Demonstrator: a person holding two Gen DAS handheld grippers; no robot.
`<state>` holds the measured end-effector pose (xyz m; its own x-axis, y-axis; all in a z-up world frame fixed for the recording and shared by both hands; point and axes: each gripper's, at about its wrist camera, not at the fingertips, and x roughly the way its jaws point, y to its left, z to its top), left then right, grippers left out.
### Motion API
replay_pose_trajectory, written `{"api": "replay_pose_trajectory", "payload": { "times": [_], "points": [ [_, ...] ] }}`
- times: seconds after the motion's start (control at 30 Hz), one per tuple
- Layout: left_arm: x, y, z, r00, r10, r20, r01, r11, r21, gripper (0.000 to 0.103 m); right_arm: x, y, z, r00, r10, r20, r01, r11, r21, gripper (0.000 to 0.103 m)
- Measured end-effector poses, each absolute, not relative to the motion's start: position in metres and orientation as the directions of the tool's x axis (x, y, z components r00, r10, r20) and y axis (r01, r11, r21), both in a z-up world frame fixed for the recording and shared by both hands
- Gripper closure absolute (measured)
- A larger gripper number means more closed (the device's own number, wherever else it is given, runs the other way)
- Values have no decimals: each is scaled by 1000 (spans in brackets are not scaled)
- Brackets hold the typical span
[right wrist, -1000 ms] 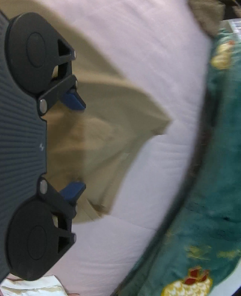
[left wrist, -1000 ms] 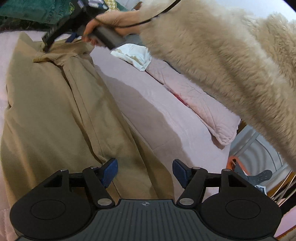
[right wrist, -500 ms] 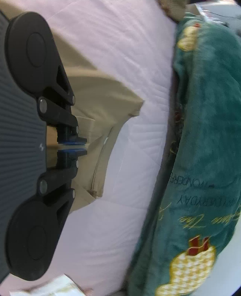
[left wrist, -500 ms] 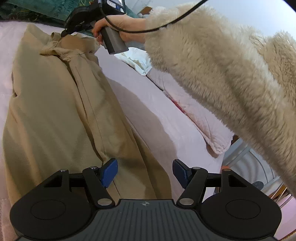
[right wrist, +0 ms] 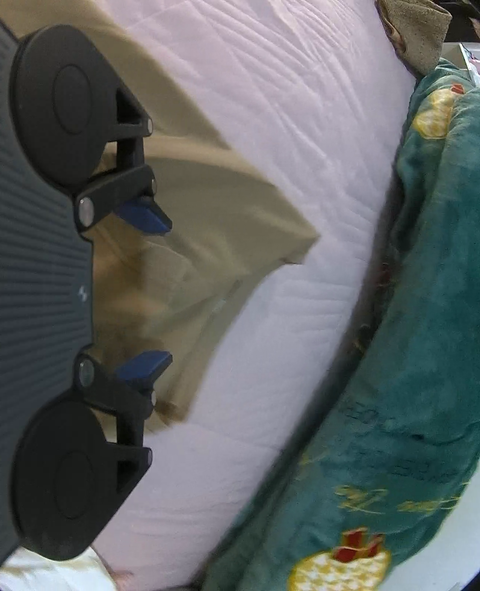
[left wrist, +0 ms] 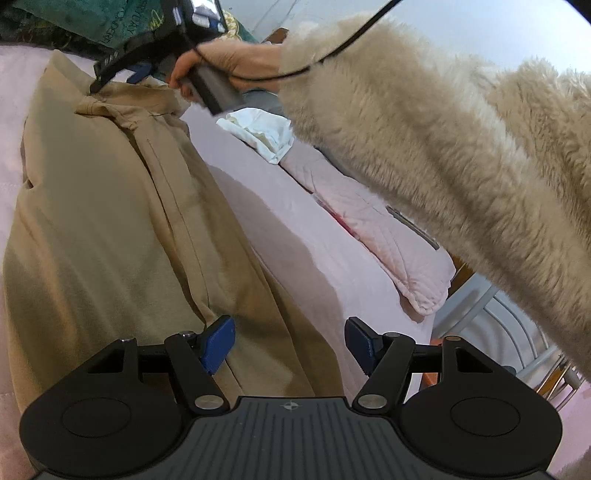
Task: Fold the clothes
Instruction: 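Grasp the collar end of the strip with the right gripper and pull it straight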
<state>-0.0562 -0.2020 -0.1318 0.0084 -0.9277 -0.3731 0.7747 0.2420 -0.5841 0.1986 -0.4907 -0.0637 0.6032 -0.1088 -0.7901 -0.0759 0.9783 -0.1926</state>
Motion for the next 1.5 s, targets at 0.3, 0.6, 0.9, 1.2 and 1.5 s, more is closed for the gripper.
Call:
{"api": "replay_pose_trajectory", "payload": {
  "times": [0.3, 0.6, 0.9, 1.2, 1.5],
  "points": [
    [-56, -205, -121, 22, -919, -394, 757, 273, -594, 35, 183, -478, -58, 696, -116, -709, -35, 980, -195, 99],
    [-50, -205, -106, 80, -903, -422, 755, 331, -566, 35, 212, -465, -37, 750, -78, -656, 18, 995, -97, 96],
    [-40, -184, -80, 173, -866, -469, 702, 442, -558, 35, 190, -481, -11, 735, -169, -657, 83, 984, -160, 26],
    [-40, -197, -77, 152, -864, -481, 691, 441, -573, 35, 118, -630, -44, 639, -129, -758, 494, 824, 276, 3],
    [-55, -205, -94, 112, -858, -502, 697, 428, -575, 35, 153, -600, -46, 723, -193, -663, 389, 907, 160, 90]
  ]
}}
